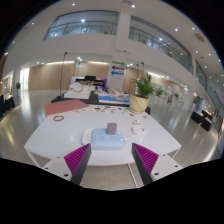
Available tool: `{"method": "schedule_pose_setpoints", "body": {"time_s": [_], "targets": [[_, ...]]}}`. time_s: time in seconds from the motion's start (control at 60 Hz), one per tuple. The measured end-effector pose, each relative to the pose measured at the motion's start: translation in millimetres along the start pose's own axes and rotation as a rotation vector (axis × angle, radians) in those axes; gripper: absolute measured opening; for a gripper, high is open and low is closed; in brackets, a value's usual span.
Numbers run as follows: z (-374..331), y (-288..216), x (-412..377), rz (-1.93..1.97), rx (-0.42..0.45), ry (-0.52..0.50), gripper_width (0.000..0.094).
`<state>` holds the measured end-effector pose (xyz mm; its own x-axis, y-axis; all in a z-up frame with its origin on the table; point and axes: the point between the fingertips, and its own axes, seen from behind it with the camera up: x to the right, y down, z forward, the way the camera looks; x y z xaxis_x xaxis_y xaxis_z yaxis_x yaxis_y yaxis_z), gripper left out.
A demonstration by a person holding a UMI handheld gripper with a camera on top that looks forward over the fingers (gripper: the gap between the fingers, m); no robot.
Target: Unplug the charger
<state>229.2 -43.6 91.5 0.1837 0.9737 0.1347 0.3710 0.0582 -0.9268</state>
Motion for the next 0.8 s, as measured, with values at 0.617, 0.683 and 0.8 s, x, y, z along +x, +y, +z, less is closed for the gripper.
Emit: {"method": "schedule_pose_setpoints", "body": {"time_s": [0.617,0.683,0.8], "targets": [[173.2,-16.7,-13.6,0.035,-0.019,-0.162,0.0847],[181.9,-18.0,-15.2,0.034,-0.017,-0.173,0.0845],[195.8,-15.0,-20.4,0.038,-0.031,-0.195,0.0810]]}}
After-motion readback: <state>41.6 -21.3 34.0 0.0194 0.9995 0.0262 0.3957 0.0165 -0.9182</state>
